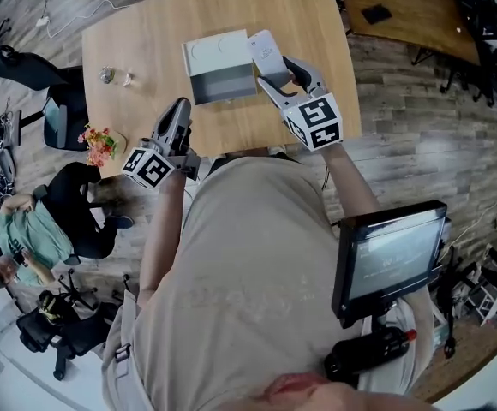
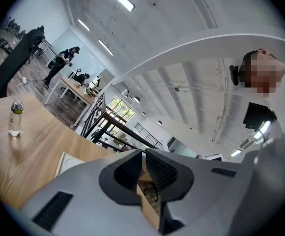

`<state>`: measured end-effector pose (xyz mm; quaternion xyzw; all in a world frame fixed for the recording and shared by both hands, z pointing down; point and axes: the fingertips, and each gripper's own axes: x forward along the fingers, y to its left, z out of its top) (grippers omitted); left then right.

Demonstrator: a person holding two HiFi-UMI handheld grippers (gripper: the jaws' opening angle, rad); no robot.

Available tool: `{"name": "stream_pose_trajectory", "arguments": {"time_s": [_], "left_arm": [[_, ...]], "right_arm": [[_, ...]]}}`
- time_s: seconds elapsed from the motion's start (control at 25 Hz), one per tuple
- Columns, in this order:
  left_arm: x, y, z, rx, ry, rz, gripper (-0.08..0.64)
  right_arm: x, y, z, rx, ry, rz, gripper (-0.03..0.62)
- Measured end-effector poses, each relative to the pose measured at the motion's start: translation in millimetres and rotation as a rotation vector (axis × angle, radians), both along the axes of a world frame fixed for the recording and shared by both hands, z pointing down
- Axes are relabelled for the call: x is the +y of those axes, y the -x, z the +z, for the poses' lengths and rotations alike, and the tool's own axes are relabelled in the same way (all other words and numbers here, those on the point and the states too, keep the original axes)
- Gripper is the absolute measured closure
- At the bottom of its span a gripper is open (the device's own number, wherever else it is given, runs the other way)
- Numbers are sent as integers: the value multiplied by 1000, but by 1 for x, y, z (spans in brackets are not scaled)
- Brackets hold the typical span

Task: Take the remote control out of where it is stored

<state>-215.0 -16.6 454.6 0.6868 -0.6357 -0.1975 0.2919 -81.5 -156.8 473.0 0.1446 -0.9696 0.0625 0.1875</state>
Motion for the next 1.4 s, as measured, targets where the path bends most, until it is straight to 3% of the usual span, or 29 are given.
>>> {"name": "stream_pose_trajectory", "arguments": {"time_s": [0.56,1.08,1.4], "left_arm": [[35,62,25,72,8,-3,554],[65,112,36,73,23,75,554],[56,117,52,38,74,78,554]], "right_arm": [[27,49,34,152,-2,17,318],[52,90,64,251,-28,37,318],[52,103,104,348,-45,-60,318]]}}
